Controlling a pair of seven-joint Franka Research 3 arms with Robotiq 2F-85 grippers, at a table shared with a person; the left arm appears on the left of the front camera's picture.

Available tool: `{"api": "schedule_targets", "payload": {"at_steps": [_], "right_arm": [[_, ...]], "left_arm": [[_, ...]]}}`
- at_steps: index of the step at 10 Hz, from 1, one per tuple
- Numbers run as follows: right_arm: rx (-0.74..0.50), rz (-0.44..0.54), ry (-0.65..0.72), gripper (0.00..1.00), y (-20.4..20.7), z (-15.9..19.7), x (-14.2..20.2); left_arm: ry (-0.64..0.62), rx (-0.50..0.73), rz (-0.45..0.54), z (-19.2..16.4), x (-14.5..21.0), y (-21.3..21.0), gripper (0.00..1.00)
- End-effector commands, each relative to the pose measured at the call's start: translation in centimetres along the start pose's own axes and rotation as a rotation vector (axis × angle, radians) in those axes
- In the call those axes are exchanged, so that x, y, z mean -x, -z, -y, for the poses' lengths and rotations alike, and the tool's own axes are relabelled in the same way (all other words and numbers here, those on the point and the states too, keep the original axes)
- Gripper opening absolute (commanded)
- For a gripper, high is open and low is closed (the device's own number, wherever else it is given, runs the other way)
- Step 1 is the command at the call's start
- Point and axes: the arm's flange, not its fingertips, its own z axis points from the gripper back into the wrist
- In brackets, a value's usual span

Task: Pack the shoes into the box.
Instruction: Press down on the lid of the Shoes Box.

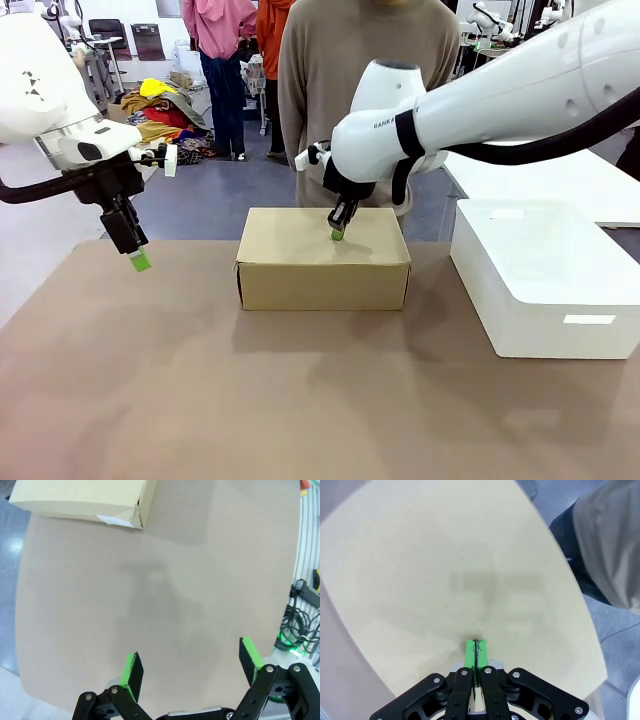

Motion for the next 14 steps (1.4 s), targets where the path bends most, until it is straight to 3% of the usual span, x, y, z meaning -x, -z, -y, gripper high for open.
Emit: {"api": "schedule_targets", "payload": {"at_steps": [1, 3, 7, 13, 14], "right_arm": [[0.02, -0.037, 0.021, 0.0, 1.9, 0.3, -0.2], [-0.006, -0.034, 0.028, 0.0, 2.2, -0.1, 0.3], [-0.049, 0.048, -0.062, 0.0, -8.3, -2.9, 1.2], [-0.081, 0.128, -0.096, 0.0, -15.1, -6.3, 8.0], [-0.051, 0.103, -0.076, 0.0, -13.8, -5.2, 4.2]], "left_arm": [[-0.006, -0.002, -0.009, 0.0, 0.2, -0.2, 1.0], [-0.006, -0.002, -0.009, 0.0, 0.2, -0.2, 1.0], [-0.006, -0.002, -0.009, 0.0, 0.2, -0.2, 1.0], [-0.006, -0.002, -0.009, 0.0, 0.2, -0.2, 1.0], [-0.006, -0.002, -0.009, 0.0, 0.2, -0.2, 1.0]]}}
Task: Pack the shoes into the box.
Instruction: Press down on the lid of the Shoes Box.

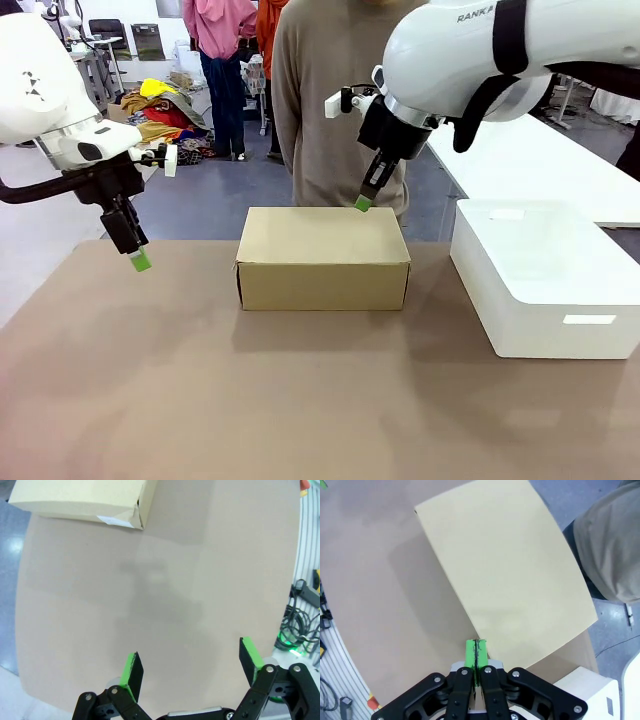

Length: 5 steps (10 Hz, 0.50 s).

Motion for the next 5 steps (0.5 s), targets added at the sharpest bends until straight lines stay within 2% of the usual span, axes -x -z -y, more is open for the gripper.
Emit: {"api": "schedule_targets", "payload": {"at_steps": [1, 5], "right_arm": [[0.001, -0.002, -0.004, 0.0, 1.0, 0.5, -1.6], [0.001, -0.01, 0.006, 0.0, -0.5, 0.0, 0.6]], "left_arm": [[-0.006, -0.003, -0.01, 0.0, 0.1, -0.2, 1.0], [-0.006, -0.003, -0.01, 0.0, 0.1, -0.2, 1.0]]}}
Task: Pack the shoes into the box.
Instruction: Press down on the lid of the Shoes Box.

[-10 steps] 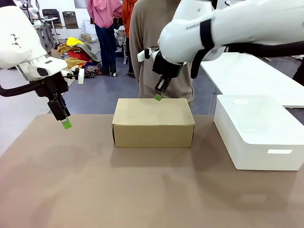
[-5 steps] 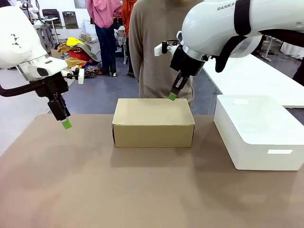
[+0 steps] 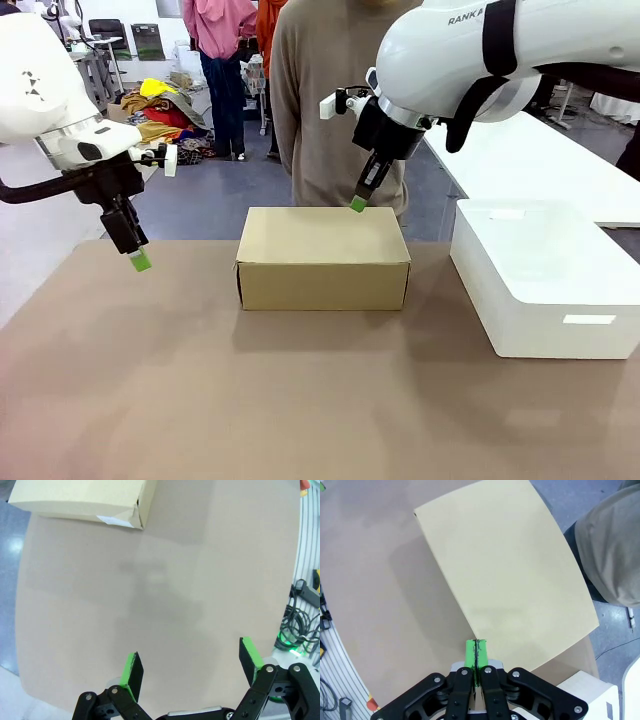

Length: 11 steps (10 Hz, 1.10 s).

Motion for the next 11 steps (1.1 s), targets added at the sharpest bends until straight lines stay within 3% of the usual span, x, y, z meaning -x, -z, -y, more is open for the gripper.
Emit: {"api": "schedule_targets", "payload": {"at_steps": [1, 5, 6, 7, 11], "right_arm": [[0.017, -0.017, 0.007, 0.0, -1.7, -1.2, 2.1], [0.057, -0.052, 0.03, 0.0, -2.8, -3.9, 7.3], [0.07, -0.059, 0.057, 0.04, -2.9, -4.4, 8.7], [0.071, -0.065, 0.076, 0.18, -3.0, -4.8, 10.1], [0.064, -0.078, 0.131, 0.97, -2.4, -5.6, 13.3]], "left_arm": [[-0.006, -0.003, -0.01, 0.0, 0.2, -0.2, 1.0], [-0.006, -0.003, -0.01, 0.0, 0.2, -0.2, 1.0], [-0.006, -0.003, -0.01, 0.0, 0.2, -0.2, 1.0], [-0.006, -0.003, -0.01, 0.0, 0.2, -0.2, 1.0], [-0.006, -0.003, -0.01, 0.0, 0.2, -0.2, 1.0]]}}
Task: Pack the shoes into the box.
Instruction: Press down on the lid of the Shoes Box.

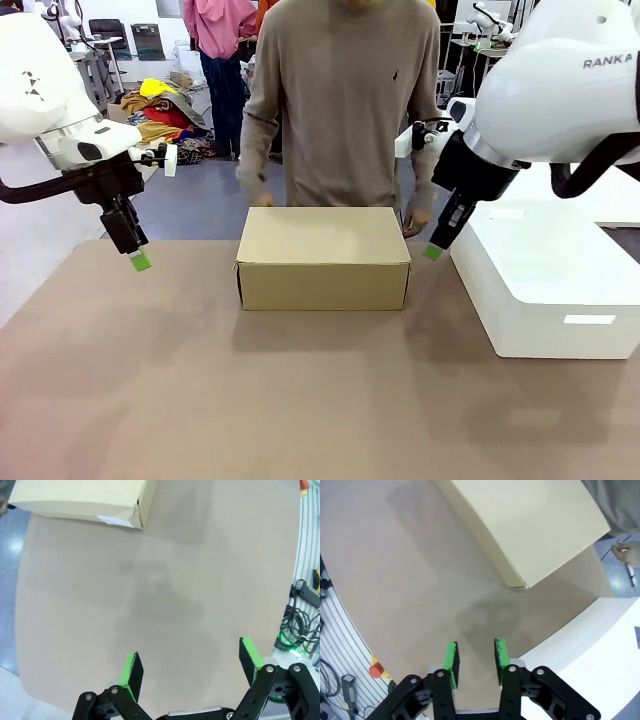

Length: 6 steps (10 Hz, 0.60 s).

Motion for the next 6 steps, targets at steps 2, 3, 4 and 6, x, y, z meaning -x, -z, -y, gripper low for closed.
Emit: {"api": "schedule_targets", "payload": {"at_steps": [2, 3, 4, 6], "right_arm": [[-0.011, -0.006, 0.046, 1.0, 1.1, -0.6, 1.8], [-0.022, -0.01, 0.054, 1.0, 1.5, -0.7, 2.2], [-0.02, -0.021, 0.064, 1.0, 2.0, -0.8, 2.6], [-0.03, -0.018, 0.079, 1.0, 2.4, -1.0, 3.1]], "left_arm": [[-0.006, -0.003, -0.01, 0.0, 0.2, -0.2, 1.0], [-0.006, -0.003, -0.01, 0.0, 0.2, -0.2, 1.0], [-0.006, -0.003, -0.01, 0.0, 0.2, -0.2, 1.0], [-0.006, -0.003, -0.01, 0.0, 0.2, -0.2, 1.0]]}}
